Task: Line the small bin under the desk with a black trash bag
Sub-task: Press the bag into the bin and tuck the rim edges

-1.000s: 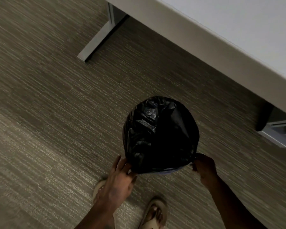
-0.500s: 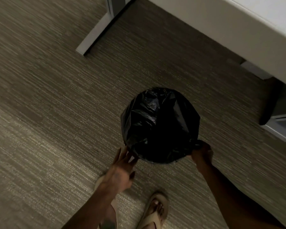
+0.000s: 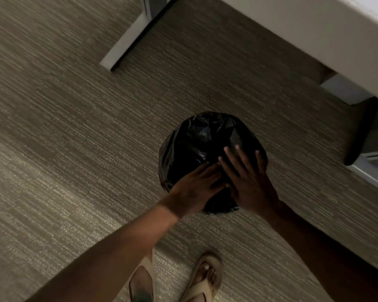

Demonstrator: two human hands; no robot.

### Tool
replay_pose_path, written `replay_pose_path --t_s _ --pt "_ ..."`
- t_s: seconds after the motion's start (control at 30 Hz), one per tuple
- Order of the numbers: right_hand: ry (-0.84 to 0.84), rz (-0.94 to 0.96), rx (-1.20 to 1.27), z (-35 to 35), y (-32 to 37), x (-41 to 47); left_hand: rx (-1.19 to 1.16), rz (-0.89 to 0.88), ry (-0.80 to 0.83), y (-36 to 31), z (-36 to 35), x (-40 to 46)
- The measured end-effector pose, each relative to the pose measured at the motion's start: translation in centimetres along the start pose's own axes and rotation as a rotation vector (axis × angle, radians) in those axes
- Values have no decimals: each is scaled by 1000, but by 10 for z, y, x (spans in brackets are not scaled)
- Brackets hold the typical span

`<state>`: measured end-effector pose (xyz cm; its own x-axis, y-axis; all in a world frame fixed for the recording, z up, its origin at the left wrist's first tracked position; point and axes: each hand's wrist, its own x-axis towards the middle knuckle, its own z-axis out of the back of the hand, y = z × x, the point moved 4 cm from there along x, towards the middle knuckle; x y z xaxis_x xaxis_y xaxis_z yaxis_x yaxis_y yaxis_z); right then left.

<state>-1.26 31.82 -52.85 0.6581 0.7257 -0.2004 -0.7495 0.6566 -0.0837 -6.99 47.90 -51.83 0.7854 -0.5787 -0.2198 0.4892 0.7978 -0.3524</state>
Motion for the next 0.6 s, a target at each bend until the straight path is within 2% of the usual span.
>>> replay_pose_path --t_s 0.07,0.17,0.27,0.37,0.4,0.43,0.5,0.53,0.6 --pt "199 -32 -93 -10 -15 9 195 58 242 24 -14 12" --pt "353 -148 -199 -24 -41 6 357 350 487 67 -17 2" --pt "399 -219 -190 -30 -52 0 241 515 538 82 -19 -9" --pt "387 -200 -157 -28 -50 2 77 507 645 79 -19 -14" --pt "331 -180 -124 -24 -47 4 -117 490 626 71 -18 -14" --pt "249 -155 -89 -20 -45 5 -236 421 512 65 -13 -11" --pt "57 -110 -51 -11 -39 11 38 298 212 50 2 -4" --pt "-25 -86 -43 -6 -37 16 83 245 111 39 7 0" --pt "-114 -21 -55 3 -29 33 24 205 44 15 6 4"
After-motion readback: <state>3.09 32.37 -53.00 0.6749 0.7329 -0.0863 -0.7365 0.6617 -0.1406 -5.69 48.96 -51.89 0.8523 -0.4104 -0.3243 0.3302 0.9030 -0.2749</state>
